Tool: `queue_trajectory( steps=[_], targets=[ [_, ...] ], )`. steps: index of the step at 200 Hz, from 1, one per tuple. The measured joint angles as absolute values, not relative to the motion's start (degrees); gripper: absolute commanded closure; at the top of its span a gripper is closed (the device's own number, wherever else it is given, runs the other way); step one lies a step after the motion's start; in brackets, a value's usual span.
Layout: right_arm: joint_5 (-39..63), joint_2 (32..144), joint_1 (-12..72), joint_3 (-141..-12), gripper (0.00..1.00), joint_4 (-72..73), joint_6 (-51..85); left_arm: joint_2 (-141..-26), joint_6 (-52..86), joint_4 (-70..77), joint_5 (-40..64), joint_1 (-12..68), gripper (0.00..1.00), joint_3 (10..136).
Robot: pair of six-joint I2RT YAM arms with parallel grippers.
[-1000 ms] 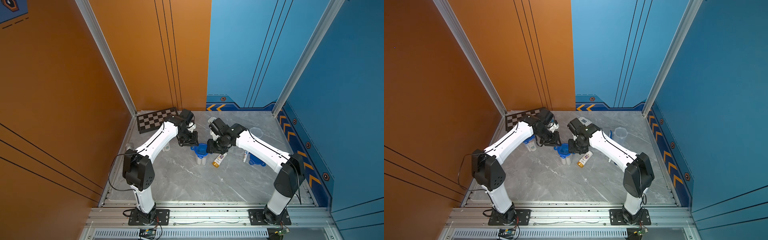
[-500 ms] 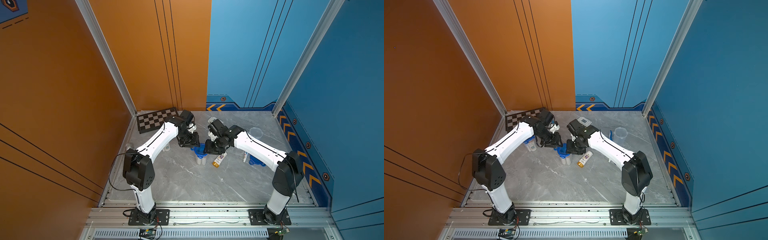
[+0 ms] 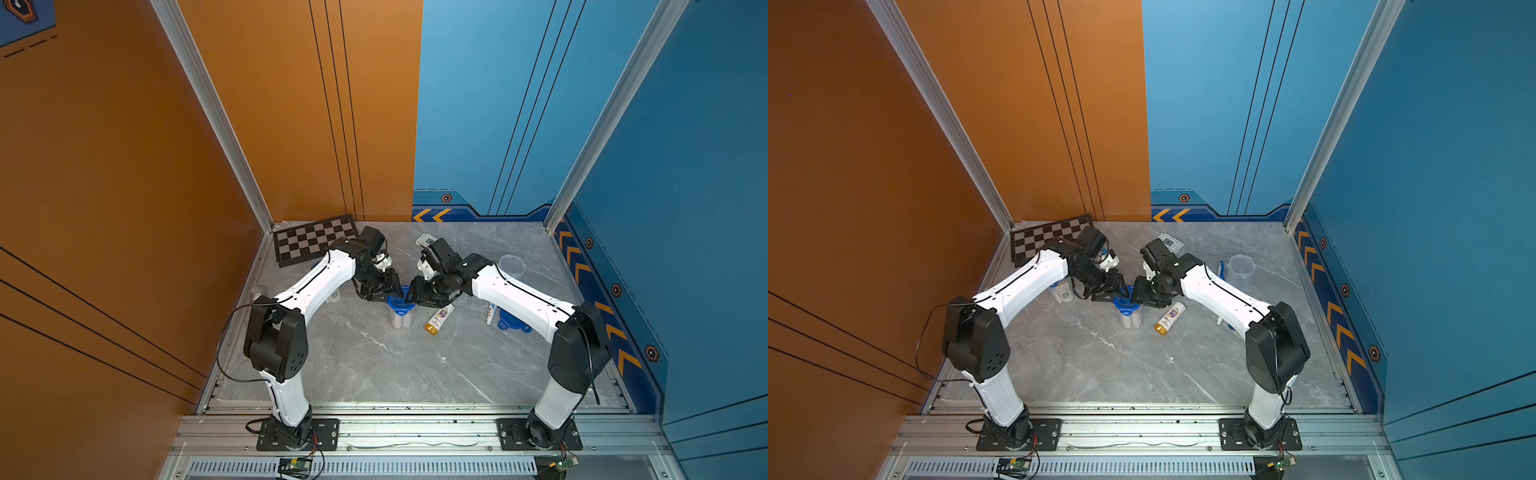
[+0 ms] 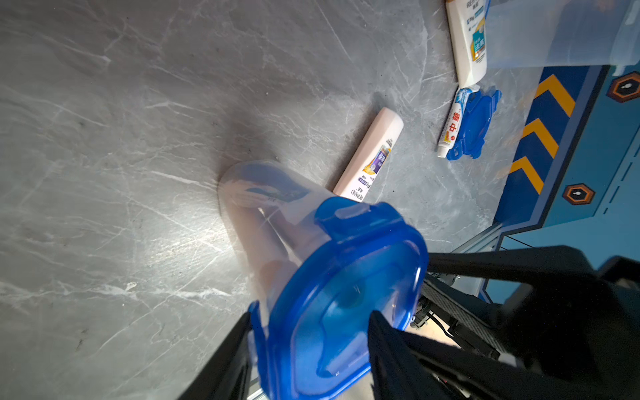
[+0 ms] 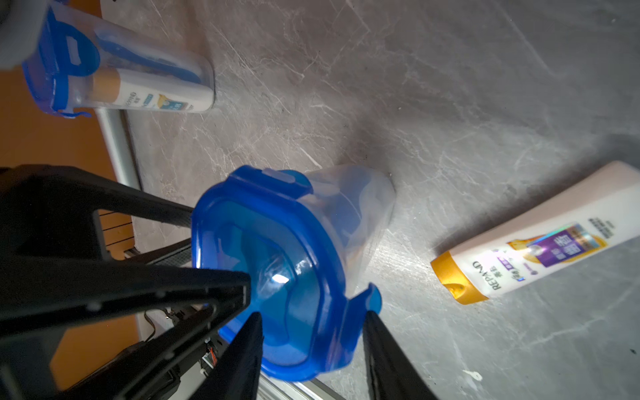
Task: Pack away toiletry kits
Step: Close the fastener on the container, then move the container to the center of the board.
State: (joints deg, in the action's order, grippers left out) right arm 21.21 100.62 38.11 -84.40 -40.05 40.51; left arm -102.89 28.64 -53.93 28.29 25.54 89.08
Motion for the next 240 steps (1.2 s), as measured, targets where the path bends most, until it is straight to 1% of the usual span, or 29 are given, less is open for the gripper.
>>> queue_trajectory(
  steps=[29, 83, 97, 119, 137, 144, 151, 153, 155, 171, 205, 237, 240],
  targets=[
    [22.48, 100.38, 37.60, -82.83, 0.51, -36.77, 41.12, -102.32, 31.38, -51.88, 30.09, 25.15, 0.49, 87.39],
    [23.79, 100.25, 36.71, -81.62, 0.51, -34.00, 41.87, -102.08, 33.36, -51.00, 30.28, 25.02, 0.49, 86.91],
    [23.79, 99.74, 36.64, -80.82, 0.50, -33.21, 42.00, -101.95, 33.56, -50.78, 30.28, 25.02, 0.46, 86.74],
    [23.57, 98.35, 36.25, -78.54, 0.48, -31.46, 42.37, -101.84, 34.02, -50.52, 30.02, 25.02, 0.34, 86.39],
    [23.07, 97.06, 35.42, -76.95, 0.42, -31.07, 42.68, -101.84, 34.17, -50.06, 30.11, 25.32, 0.19, 86.26],
    [22.63, 96.73, 35.16, -76.62, 0.40, -31.09, 42.74, -101.84, 34.09, -50.09, 30.00, 25.54, 0.15, 86.35],
    [22.15, 96.53, 34.89, -76.51, 0.38, -31.40, 42.65, -101.84, 33.76, -50.39, 29.71, 25.78, 0.15, 86.59],
    [22.17, 96.51, 34.83, -76.51, 0.37, -31.46, 42.70, -101.84, 33.52, -50.52, 29.56, 25.87, 0.11, 86.67],
    [22.09, 96.49, 34.79, -76.51, 0.36, -31.55, 42.65, -101.84, 33.26, -50.65, 29.32, 25.93, 0.09, 86.76],
    [21.19, 96.40, 34.46, -76.53, 0.30, -32.49, 41.93, -101.84, 32.67, -52.05, 27.51, 26.68, 0.00, 88.18],
    [19.49, 94.98, 33.76, -76.64, 0.15, -35.83, 40.27, -101.84, 30.85, -56.49, 20.53, 29.17, 0.01, 94.30],
    [17.78, 90.67, 30.48, -76.31, 0.00, -38.15, 39.27, -103.11, 29.95, -61.69, 12.40, 34.81, 0.01, 102.06],
    [17.61, 90.17, 30.00, -76.16, 0.00, -38.30, 39.22, -103.33, 29.98, -62.02, 11.77, 35.22, 0.01, 102.59]
  ],
)
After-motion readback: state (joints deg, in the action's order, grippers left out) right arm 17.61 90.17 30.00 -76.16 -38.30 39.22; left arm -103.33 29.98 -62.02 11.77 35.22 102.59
